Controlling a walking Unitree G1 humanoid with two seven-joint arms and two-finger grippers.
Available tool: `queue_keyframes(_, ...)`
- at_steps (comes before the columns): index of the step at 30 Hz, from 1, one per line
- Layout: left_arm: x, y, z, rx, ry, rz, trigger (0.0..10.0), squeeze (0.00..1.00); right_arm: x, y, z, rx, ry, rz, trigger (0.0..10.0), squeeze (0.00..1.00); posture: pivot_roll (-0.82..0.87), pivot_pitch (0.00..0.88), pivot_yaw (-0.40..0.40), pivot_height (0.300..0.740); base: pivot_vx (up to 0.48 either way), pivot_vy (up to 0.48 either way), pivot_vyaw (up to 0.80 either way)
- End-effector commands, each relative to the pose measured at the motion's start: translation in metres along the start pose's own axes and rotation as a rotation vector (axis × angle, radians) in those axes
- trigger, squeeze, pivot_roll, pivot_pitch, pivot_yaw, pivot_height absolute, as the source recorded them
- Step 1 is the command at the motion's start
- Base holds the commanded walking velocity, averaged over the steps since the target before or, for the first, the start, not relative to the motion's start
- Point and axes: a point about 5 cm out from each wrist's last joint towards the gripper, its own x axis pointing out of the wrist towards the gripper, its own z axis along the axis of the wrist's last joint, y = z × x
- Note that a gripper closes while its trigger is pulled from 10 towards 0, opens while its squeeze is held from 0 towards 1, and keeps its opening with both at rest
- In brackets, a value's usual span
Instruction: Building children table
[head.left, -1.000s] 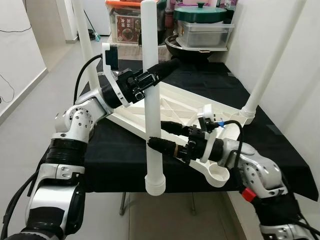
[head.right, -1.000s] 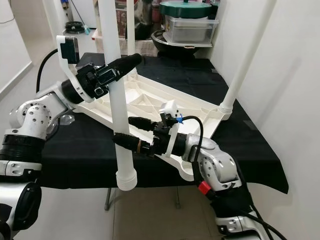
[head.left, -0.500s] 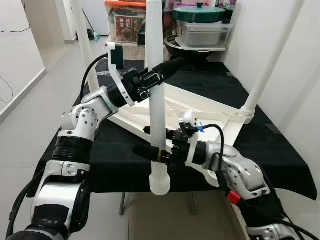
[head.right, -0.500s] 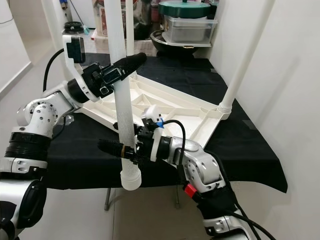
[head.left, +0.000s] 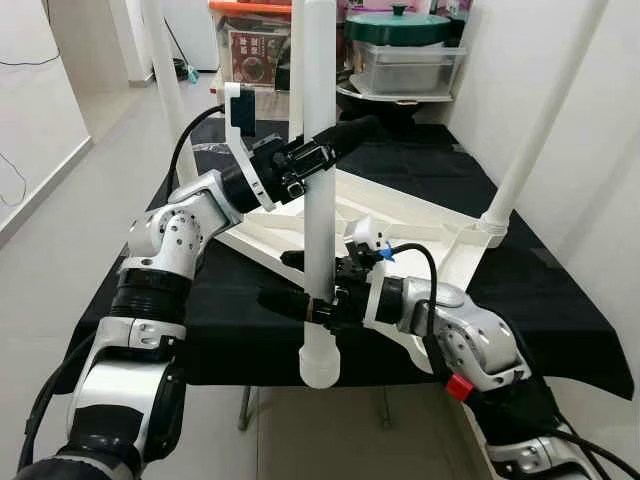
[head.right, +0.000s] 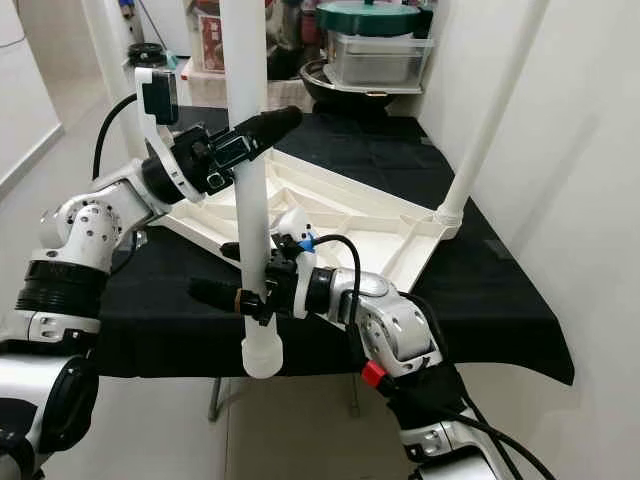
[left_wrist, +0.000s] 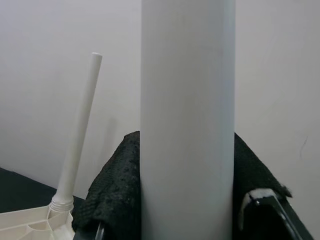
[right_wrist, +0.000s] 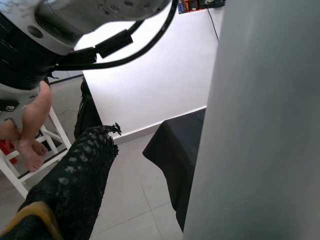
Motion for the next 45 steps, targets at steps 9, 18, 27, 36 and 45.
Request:
queue_keyframes(9,0.012,-0.007,0.004,0.011,-0.032,-0.051,10.0,0.00,0.012,-0.007,-0.002,0.024,0.025,-0.051,10.0,0.00,0.04,0.003,-0.039,0.740,0.000,0.000,0.00)
queue_keyframes(18,0.013,-0.009,0.002,0.016,-0.031,-0.061,10.0,0.00,0.015,-0.013,0.005,0.022,0.005,-0.090,10.0,0.00,0.04,0.000,-0.041,0.740,0.000,0.000,0.00)
queue_keyframes(27,0.014,-0.010,0.001,0.014,-0.041,-0.061,10.0,0.00,0.023,-0.007,0.011,0.047,-0.016,-0.050,10.0,0.00,0.03,0.000,-0.041,0.740,0.000,0.000,0.00)
queue_keyframes(36,0.014,-0.008,0.003,0.015,-0.044,-0.056,10.0,0.00,0.026,0.000,0.014,0.057,-0.039,-0.004,0.0,0.00,0.02,0.000,-0.037,0.740,0.000,0.000,0.00)
queue_keyframes(45,0.013,-0.007,0.002,0.014,-0.041,-0.045,10.0,0.00,0.031,0.001,0.015,0.055,-0.040,-0.007,0.0,0.00,0.02,0.000,-0.038,0.740,0.000,0.000,0.00)
